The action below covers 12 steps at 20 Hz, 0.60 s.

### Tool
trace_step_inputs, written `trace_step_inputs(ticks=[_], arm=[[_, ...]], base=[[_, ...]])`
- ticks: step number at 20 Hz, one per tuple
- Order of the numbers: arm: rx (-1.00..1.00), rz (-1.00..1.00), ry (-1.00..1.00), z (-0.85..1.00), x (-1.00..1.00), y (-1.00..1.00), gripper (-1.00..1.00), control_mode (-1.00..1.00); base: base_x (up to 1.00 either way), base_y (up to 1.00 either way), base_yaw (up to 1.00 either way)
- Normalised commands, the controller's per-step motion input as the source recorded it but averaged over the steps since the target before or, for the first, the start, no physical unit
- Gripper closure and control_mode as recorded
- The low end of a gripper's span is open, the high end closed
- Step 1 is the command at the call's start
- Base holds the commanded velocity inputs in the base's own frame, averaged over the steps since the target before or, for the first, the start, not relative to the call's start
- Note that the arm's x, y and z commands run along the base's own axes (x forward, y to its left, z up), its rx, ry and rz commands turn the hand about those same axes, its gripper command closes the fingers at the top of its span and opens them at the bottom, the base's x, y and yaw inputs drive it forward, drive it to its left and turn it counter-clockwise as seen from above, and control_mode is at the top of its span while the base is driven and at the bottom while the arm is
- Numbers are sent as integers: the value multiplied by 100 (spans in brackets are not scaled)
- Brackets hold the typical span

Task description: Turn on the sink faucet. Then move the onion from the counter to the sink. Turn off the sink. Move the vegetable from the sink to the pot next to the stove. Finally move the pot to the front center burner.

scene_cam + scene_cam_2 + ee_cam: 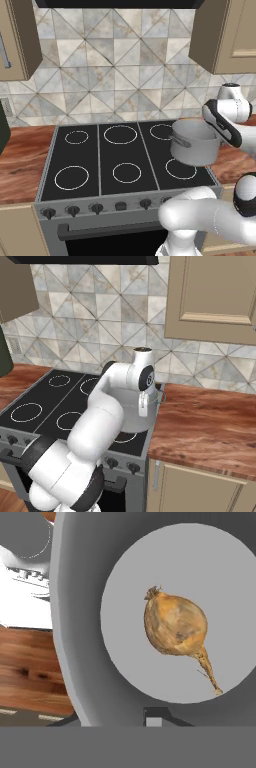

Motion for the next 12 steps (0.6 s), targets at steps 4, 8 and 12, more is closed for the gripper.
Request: trace_step_inputs(ticks=[4,8,12], arm=[[0,8,0,5,10,100,100,-100],[0,9,0,1,4,100,100,-100],[0,8,0,0,10,100,100,-100]], base=[[0,0,0],[0,0,0],[0,0,0]])
